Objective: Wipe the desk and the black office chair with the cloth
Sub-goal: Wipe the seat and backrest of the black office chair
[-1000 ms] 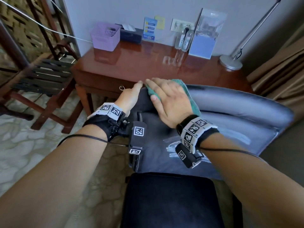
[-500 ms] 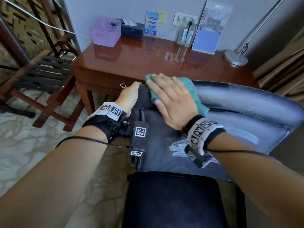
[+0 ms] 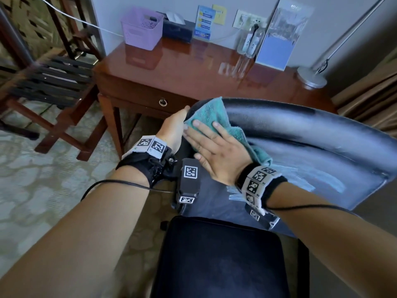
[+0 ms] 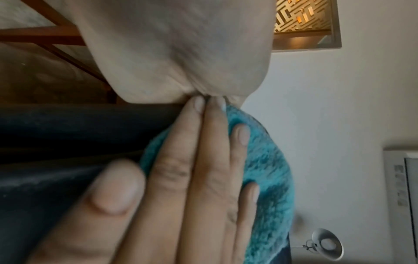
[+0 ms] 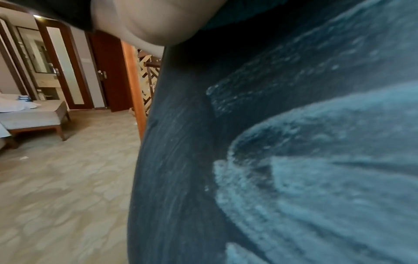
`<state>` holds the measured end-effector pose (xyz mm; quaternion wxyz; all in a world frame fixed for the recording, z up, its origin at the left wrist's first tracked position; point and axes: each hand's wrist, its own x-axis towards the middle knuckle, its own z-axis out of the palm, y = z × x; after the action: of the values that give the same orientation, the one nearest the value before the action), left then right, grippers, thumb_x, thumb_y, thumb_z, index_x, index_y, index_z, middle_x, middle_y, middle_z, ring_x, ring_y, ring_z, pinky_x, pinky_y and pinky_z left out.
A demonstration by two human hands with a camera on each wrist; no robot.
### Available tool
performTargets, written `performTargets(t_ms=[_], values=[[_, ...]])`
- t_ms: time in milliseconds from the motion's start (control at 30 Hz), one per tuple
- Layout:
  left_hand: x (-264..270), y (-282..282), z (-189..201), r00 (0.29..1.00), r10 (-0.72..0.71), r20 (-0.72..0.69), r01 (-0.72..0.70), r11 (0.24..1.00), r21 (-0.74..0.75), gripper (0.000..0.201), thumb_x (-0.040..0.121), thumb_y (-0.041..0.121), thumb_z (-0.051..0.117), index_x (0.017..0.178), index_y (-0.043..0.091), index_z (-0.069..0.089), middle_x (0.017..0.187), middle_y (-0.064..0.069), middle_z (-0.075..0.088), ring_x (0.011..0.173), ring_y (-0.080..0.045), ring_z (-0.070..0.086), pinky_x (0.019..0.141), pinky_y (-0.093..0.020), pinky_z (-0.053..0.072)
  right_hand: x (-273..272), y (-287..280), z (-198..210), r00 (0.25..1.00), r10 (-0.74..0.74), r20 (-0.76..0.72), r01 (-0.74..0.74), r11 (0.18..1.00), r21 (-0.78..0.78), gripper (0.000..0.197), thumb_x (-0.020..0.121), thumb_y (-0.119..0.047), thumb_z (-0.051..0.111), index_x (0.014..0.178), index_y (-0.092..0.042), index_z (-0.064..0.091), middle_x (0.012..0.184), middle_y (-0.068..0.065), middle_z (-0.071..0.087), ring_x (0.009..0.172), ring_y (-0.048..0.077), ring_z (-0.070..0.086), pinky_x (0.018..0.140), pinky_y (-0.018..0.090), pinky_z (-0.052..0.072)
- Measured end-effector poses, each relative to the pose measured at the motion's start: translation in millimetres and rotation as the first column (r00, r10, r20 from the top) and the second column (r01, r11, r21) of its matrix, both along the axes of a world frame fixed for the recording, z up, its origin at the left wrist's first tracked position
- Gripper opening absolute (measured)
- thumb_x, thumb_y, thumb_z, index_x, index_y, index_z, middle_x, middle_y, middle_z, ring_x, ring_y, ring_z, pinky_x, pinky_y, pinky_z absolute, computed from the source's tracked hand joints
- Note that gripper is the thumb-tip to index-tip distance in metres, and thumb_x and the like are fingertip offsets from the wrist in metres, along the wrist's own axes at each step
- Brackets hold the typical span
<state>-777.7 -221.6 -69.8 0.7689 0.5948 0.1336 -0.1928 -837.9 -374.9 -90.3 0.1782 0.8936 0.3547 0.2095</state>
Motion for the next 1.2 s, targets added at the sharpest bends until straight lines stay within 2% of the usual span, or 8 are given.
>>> performTargets(t_ms=[133, 233, 400, 633, 867, 1033, 1100, 1200], values=[[-2, 6, -11, 0.998, -0.067, -0.001, 0.067, 0.998, -0.018, 0.047, 0.084, 0.043, 0.055, 0.11, 0.005, 0.067, 0.11, -0.012, 0.07, 0.107, -0.028, 0.064, 0.098, -0.036, 0.047, -5, -33, 14, 0.991, 0.087, -0.104, -0.094, 0.993, -0.066, 0.05, 0.104, -0.031, 0.023, 0.152, -0.014, 0.025, 0.157, -0.003, 0.024, 0.146, 0.015, 0.02, 0.12, 0.036, 0.011], [-6, 4, -8, 0.999, -0.038, 0.004, 0.038, 0.998, -0.045, 0.031, 0.094, 0.038, 0.05, 0.084, 0.013, 0.065, 0.079, 0.0, 0.07, 0.081, -0.015, 0.066, 0.074, -0.022, 0.05, -6, -63, 39, 1.0, -0.028, -0.009, 0.028, 1.0, -0.013, 0.053, 0.102, -0.035, 0.016, 0.152, -0.02, 0.02, 0.156, -0.005, 0.021, 0.144, 0.015, 0.022, 0.119, 0.042, 0.006], [-3, 8, -15, 1.0, 0.001, -0.021, -0.003, 0.996, -0.094, 0.054, 0.087, 0.052, 0.049, 0.114, 0.007, 0.064, 0.111, -0.01, 0.07, 0.106, -0.026, 0.064, 0.1, -0.041, 0.045, 20, -14, 59, 0.935, -0.346, 0.073, 0.307, 0.896, 0.32, 0.054, 0.1, -0.033, 0.02, 0.148, -0.013, 0.034, 0.151, 0.003, 0.038, 0.143, 0.022, 0.028, 0.118, 0.043, 0.014], [-15, 19, -12, 0.997, 0.055, 0.057, -0.036, 0.955, -0.293, 0.044, 0.105, 0.033, 0.025, 0.127, 0.006, 0.053, 0.101, -0.002, 0.063, 0.088, -0.008, 0.061, 0.062, -0.015, 0.051, 23, 54, 37, 0.951, -0.259, 0.167, 0.19, 0.919, 0.346, 0.04, 0.097, -0.036, 0.037, 0.118, -0.01, 0.059, 0.113, 0.007, 0.06, 0.105, 0.031, 0.052, 0.102, 0.042, 0.031], [-14, 17, -11, 0.988, 0.139, 0.069, -0.102, 0.918, -0.384, 0.032, 0.105, 0.027, 0.028, 0.105, 0.013, 0.057, 0.106, -0.006, 0.064, 0.099, -0.011, 0.061, 0.083, -0.018, 0.05, 40, 74, 47, 0.949, -0.219, 0.227, 0.152, 0.948, 0.279, 0.027, 0.087, -0.033, 0.05, 0.071, -0.013, 0.059, 0.069, 0.007, 0.058, 0.064, 0.028, 0.052, 0.066, 0.039, 0.038], [-23, 22, -6, 0.999, 0.005, 0.042, 0.013, 0.909, -0.417, 0.05, 0.103, 0.042, 0.023, 0.1, 0.009, 0.061, 0.095, -0.01, 0.07, 0.088, -0.017, 0.068, 0.078, -0.027, 0.051, 24, 36, 49, 0.974, -0.142, 0.179, 0.096, 0.966, 0.24, 0.041, 0.098, -0.04, 0.036, 0.114, -0.014, 0.063, 0.102, 0.007, 0.062, 0.089, 0.03, 0.056, 0.084, 0.041, 0.039], [-28, 24, -1, 0.997, -0.081, 0.004, 0.076, 0.919, -0.388, 0.064, 0.1, 0.051, 0.023, 0.1, 0.004, 0.066, 0.097, -0.017, 0.072, 0.088, -0.025, 0.07, 0.079, -0.035, 0.049, 14, -4, 53, 0.961, -0.226, 0.157, 0.187, 0.956, 0.227, 0.05, 0.099, -0.041, 0.03, 0.136, -0.015, 0.05, 0.122, 0.007, 0.059, 0.108, 0.029, 0.053, 0.097, 0.042, 0.033], [-28, 23, 2, 0.998, -0.058, -0.015, 0.051, 0.953, -0.298, 0.066, 0.1, 0.053, 0.024, 0.085, 0.006, 0.068, 0.081, -0.013, 0.073, 0.071, -0.023, 0.071, 0.071, -0.034, 0.047, -1, -68, 60, 0.905, -0.409, 0.12, 0.361, 0.884, 0.298, 0.054, 0.098, -0.039, 0.025, 0.138, -0.011, 0.047, 0.124, 0.011, 0.057, 0.109, 0.03, 0.05, 0.1, 0.041, 0.028]])
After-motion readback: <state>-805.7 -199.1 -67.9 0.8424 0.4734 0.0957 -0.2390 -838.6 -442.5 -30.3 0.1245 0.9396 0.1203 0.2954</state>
